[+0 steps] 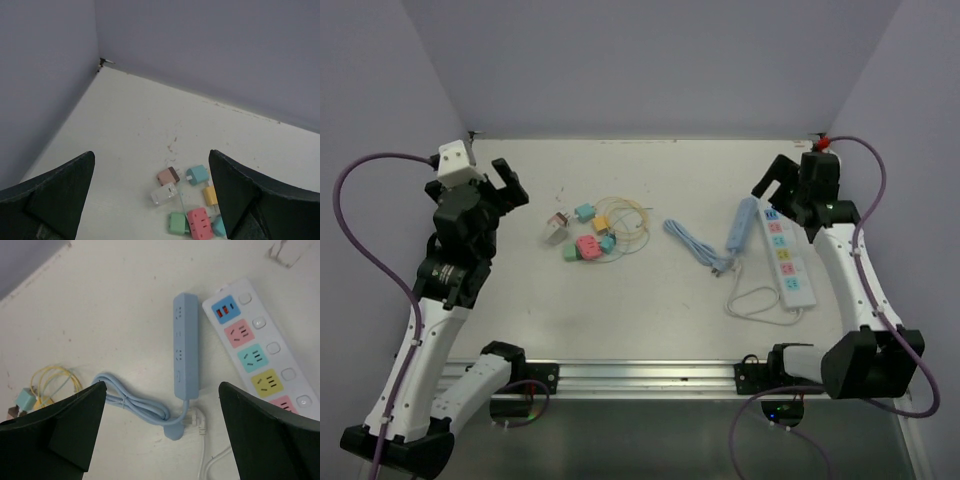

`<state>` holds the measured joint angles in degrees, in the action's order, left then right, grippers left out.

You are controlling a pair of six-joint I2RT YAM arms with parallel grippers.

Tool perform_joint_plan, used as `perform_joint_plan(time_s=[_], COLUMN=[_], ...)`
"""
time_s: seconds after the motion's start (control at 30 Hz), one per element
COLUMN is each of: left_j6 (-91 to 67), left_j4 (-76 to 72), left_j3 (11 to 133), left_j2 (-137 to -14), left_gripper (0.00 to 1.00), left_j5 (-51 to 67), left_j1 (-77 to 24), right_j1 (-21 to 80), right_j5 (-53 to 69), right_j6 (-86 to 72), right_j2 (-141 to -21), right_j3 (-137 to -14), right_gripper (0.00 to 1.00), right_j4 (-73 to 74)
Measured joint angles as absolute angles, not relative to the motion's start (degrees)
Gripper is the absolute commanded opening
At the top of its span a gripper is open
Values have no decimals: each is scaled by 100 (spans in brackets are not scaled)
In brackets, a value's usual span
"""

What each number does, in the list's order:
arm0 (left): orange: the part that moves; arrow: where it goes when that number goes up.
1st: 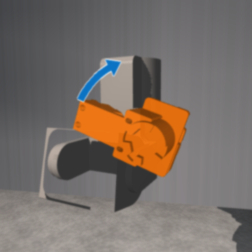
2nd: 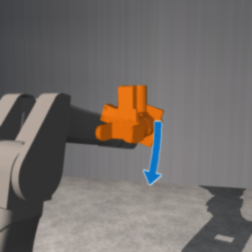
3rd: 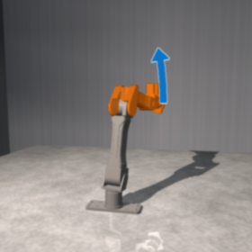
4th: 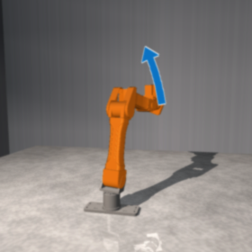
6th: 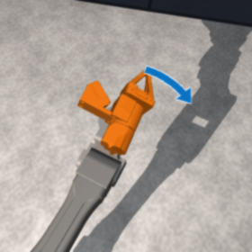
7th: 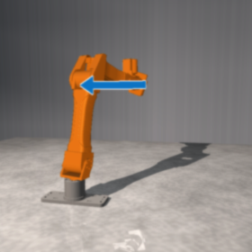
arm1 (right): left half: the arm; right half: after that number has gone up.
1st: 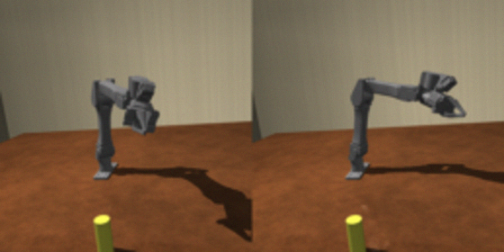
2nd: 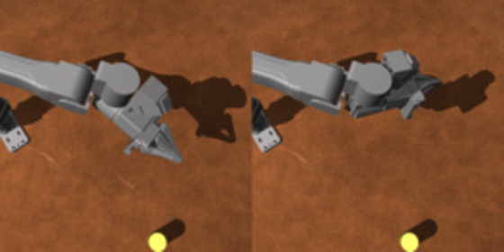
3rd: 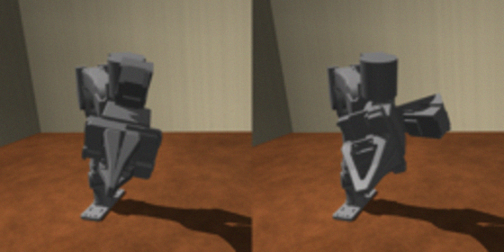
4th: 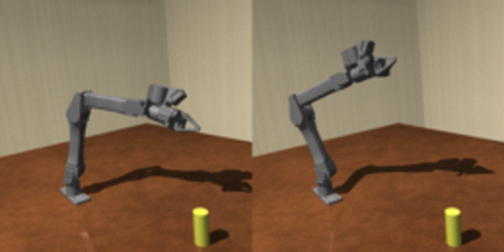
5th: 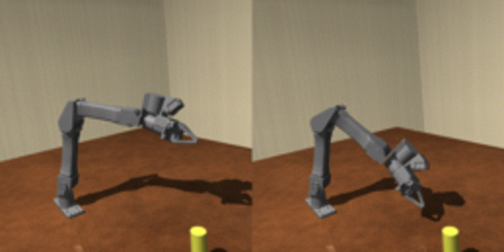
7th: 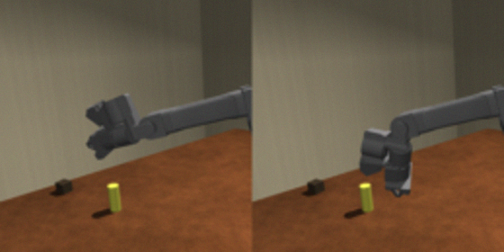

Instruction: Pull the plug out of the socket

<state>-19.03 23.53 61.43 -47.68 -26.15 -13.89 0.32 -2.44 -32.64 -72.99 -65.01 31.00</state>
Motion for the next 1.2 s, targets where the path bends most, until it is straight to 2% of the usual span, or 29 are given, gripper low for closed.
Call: perform_joint_plan(time_s=[0.23,0.43,0.77,1.2], left_j6=[-1142,-508,-3,23], left_j4=[2263,1892,1527,1424], left_j3=[7105,7564,7749,7697], left_j2=[-4624,-4362,-4180,-4169], left_gripper=[100,100,100,100], left_j5=[-3481,-3990,-4274,-4274], left_j1=[-1389,-1389,-1389,-1389], right_j1=[56,572,762,762], right_j5=[-1253,-2071,-2331,-2281], right_j6=[-2504,-1715,-825,-659], right_j2=[-6230,-5653,-4626,-4646], right_j3=[-7966,-8901,-8543,-8289], right_gripper=[99,99,99,99], right_j4=[3708,3745,2963,2692])
